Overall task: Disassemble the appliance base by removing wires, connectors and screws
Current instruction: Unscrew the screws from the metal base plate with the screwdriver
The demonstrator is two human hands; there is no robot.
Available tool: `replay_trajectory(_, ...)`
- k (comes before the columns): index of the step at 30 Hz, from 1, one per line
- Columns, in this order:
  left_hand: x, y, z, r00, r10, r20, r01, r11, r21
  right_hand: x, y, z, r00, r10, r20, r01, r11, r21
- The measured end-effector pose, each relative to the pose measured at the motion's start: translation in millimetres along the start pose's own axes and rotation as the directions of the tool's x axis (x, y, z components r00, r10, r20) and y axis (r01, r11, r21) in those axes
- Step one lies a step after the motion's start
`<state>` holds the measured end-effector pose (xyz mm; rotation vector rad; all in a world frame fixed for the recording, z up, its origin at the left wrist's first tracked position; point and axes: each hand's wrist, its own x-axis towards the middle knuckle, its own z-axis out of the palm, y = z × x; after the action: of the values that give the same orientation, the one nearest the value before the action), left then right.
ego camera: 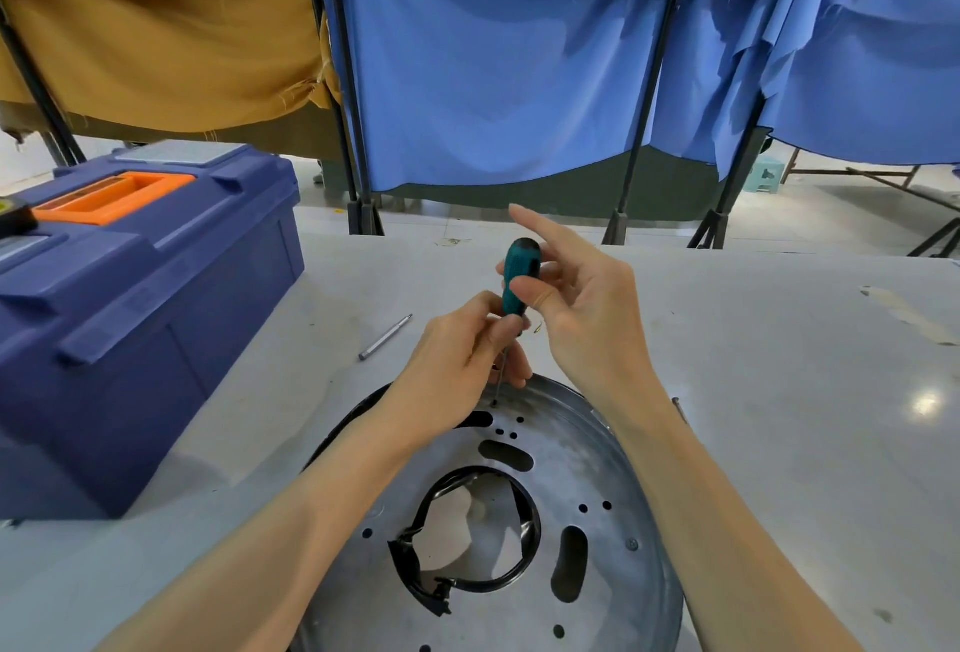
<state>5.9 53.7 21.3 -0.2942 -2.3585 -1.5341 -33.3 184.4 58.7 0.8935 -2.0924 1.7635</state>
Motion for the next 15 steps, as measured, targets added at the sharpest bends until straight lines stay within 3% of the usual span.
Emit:
replay_trajectory(5,0.7,-1.7,1.5,0.995,-0.013,-0.102,0.014,1.000,0.010,-3.0,-3.8,1.5,0.993,-0.026,0.111,0.018,0.997,0.076)
replay_trajectory(8,0.6,-1.0,1.8,0.991,-0.012,-0.136,0.010,1.000,-0.015,-3.1,-4.2,3.9,0.997,-0.038,0.068,0.036,0.999,0.034)
replay_trajectory(12,-1.4,1.0,0.1,0.999,-0.010,-0.053,0.006,0.998,-0.068,-0.4,-2.3,-1.0,1.000,-0.007,-0.021,0.007,1.000,0.026)
replay_trajectory(15,-1.4,1.6,-1.5,1.000,0.005,0.002,-0.005,1.000,-0.022,0.1,-3.6,-3.2,1.000,0.002,0.027,-0.003,0.999,0.033)
